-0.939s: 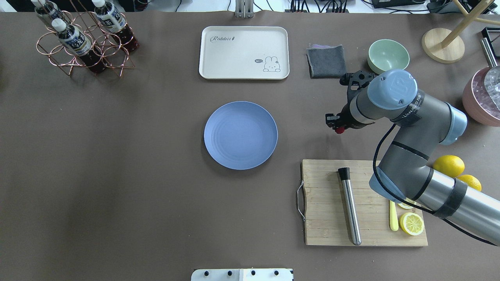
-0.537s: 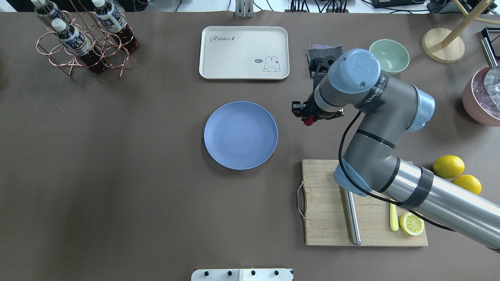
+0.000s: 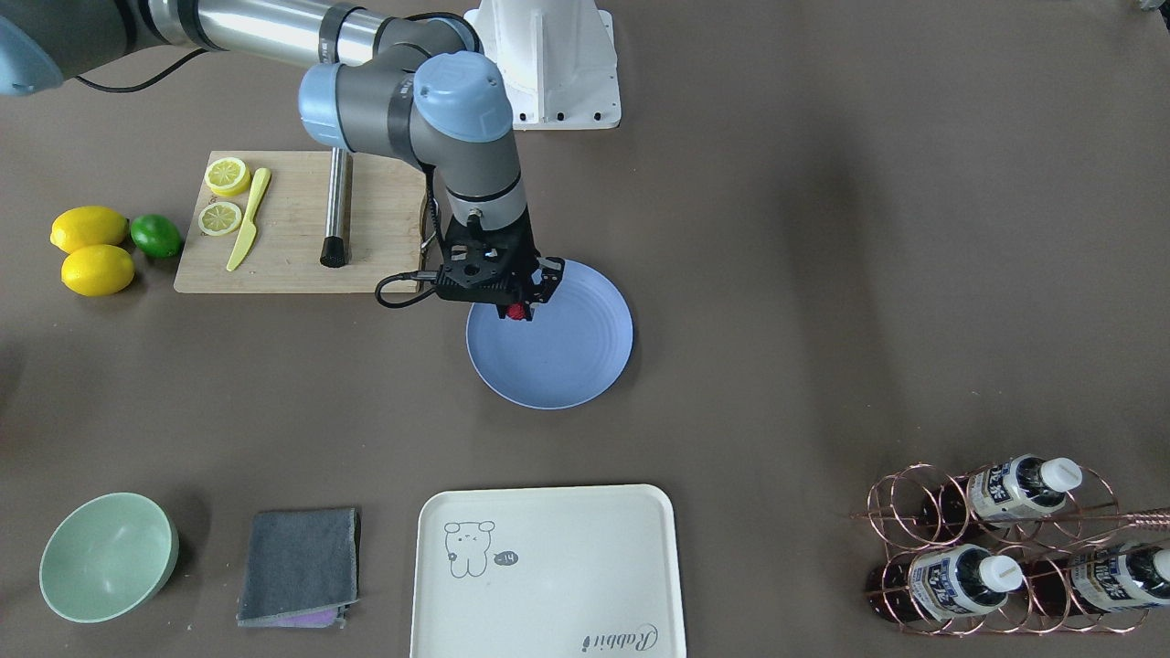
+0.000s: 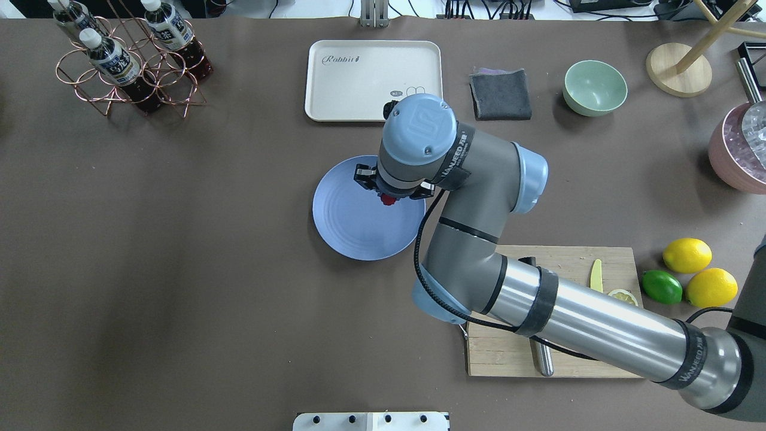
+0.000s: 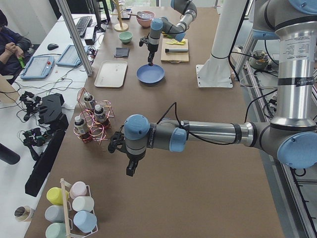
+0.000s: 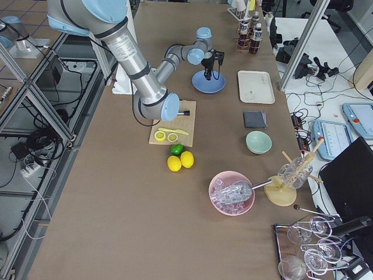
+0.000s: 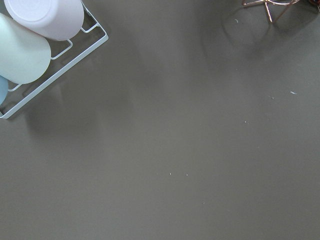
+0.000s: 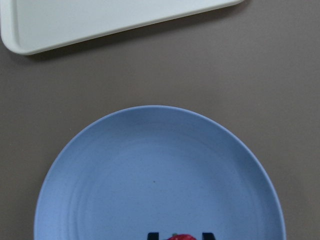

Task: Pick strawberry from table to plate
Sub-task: 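Lift the strawberry with the right gripper and carry it over the blue plate, then lower the strawberry onto the plate and open the right gripper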

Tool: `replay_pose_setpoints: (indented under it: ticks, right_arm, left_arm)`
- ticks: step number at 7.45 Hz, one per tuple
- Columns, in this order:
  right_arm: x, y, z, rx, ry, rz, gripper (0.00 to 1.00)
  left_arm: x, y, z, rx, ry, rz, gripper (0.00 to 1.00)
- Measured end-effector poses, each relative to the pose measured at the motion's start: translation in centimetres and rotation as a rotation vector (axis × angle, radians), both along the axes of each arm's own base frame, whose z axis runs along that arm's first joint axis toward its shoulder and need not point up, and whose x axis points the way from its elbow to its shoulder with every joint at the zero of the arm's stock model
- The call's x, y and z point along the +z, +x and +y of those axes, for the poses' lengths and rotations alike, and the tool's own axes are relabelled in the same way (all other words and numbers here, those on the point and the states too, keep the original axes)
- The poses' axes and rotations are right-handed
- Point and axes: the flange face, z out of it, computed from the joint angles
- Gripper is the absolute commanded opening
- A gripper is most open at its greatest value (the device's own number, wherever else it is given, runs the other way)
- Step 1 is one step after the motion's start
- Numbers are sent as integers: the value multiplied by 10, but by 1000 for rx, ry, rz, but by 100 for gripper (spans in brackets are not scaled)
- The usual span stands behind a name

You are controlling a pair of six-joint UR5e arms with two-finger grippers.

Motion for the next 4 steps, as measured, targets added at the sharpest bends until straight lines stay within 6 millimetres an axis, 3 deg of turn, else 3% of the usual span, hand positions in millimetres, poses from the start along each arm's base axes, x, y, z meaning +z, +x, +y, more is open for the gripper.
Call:
replay_pose_setpoints:
  ticks: [4]
  right_arm:
    - [18, -47, 0, 35, 31, 35, 0]
  left_arm:
    - [6, -3, 8, -6, -10, 11, 98]
